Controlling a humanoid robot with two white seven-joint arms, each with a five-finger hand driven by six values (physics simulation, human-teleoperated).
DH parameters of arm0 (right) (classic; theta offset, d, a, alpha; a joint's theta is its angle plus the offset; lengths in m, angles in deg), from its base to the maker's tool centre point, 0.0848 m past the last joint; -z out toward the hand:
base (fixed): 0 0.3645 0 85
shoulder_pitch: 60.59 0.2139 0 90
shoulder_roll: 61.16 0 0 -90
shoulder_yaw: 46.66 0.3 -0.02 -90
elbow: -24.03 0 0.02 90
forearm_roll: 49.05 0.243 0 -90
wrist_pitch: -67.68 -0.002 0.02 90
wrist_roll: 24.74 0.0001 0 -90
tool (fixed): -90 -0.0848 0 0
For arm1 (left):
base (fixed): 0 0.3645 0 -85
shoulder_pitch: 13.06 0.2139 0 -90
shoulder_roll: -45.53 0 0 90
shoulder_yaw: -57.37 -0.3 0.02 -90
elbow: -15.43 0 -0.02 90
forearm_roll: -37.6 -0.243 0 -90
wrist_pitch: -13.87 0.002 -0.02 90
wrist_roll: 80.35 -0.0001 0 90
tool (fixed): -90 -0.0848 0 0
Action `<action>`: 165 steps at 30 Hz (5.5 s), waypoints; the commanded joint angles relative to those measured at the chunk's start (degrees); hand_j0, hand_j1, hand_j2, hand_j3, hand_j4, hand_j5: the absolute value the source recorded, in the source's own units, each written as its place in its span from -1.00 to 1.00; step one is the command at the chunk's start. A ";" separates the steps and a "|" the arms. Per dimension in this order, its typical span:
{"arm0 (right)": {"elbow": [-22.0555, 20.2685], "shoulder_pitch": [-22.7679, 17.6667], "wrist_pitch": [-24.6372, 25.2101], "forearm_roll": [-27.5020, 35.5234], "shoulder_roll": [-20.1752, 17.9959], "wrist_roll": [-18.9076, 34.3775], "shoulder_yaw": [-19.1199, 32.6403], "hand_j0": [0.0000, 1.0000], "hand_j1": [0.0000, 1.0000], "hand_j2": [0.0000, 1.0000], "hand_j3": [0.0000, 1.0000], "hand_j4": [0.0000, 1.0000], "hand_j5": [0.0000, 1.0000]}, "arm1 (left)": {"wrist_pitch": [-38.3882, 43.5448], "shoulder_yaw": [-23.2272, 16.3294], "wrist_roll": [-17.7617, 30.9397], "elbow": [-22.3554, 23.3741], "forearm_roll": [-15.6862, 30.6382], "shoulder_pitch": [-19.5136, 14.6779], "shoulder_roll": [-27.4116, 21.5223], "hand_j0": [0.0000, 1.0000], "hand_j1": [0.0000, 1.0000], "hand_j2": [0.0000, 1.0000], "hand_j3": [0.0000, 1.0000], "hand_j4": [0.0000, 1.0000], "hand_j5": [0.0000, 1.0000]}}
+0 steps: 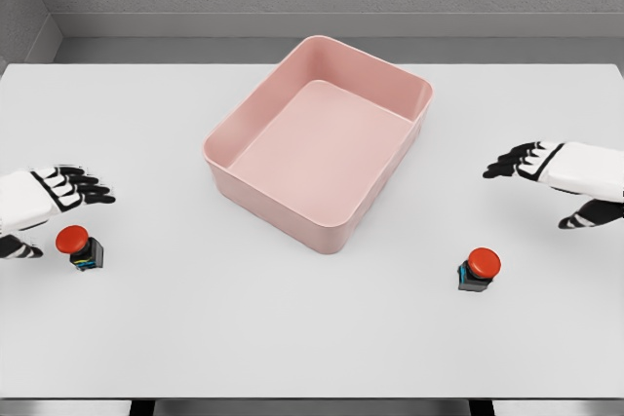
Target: Put the industrial switch in the basket with both arms
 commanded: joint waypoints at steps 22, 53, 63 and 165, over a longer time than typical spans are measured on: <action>-2.21 -1.85 0.08 -0.06 5.44 4.12 -1.84 1.00 1.00 1.00 1.00 1.00 1.00 | 0.04 1.37 -1.76 -2.36 0.38 4.31 0.64 1.00 1.00 1.00 1.00 1.00 1.00; -4.32 -1.76 0.08 -1.12 7.19 11.42 -2.46 1.00 1.00 1.00 1.00 1.00 1.00 | 0.04 1.28 -1.67 0.54 -2.52 4.66 5.65 0.33 0.33 0.33 0.33 0.33 0.33; -4.23 -1.76 0.08 -1.12 8.07 11.33 -3.34 1.00 1.00 1.00 1.00 1.00 1.00 | 0.04 1.46 -1.67 -2.54 -2.08 4.66 5.13 -0.20 -0.20 -0.20 -0.20 -0.20 -0.20; -1.69 3.25 0.08 5.30 9.13 3.59 -3.34 -0.05 -0.05 -0.05 -0.05 -0.05 -0.05 | 0.04 -19.99 6.33 14.95 -15.00 -36.47 48.90 0.59 0.59 0.59 0.59 0.59 0.59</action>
